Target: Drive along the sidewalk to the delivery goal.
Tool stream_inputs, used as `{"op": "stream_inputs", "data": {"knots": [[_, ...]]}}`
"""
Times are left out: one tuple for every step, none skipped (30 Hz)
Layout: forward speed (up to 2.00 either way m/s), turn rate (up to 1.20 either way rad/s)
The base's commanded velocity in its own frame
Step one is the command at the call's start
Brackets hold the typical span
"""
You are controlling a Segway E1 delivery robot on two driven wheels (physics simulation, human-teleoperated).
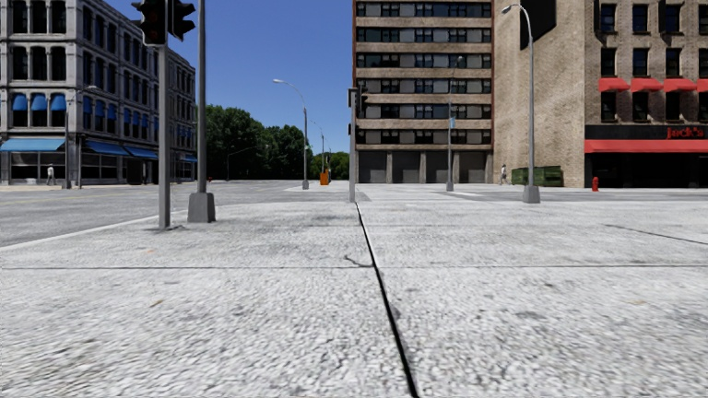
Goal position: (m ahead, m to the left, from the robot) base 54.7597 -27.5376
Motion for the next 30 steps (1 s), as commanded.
{"op": "stream_inputs", "data": {"knots": [[2.0,0.0],[2.0,0.0],[2.0,0.0],[2.0,0.0],[2.0,0.0],[2.0,0.0],[2.0,0.0],[2.0,0.0],[2.0,0.0],[2.0,0.0],[2.0,0.0],[2.0,0.0],[2.0,0.0],[2.0,0.0],[2.0,0.0],[2.0,0.0],[2.0,0.0],[2.0,0.0],[2.0,0.0],[2.0,0.0],[2.0,0.0],[2.0,0.0],[2.0,0.0],[2.0,0.0],[2.0,0.0],[2.0,0.0],[2.0,0.0],[2.0,-0.1],[2.0,-0.1],[2.0,-0.18]]}}
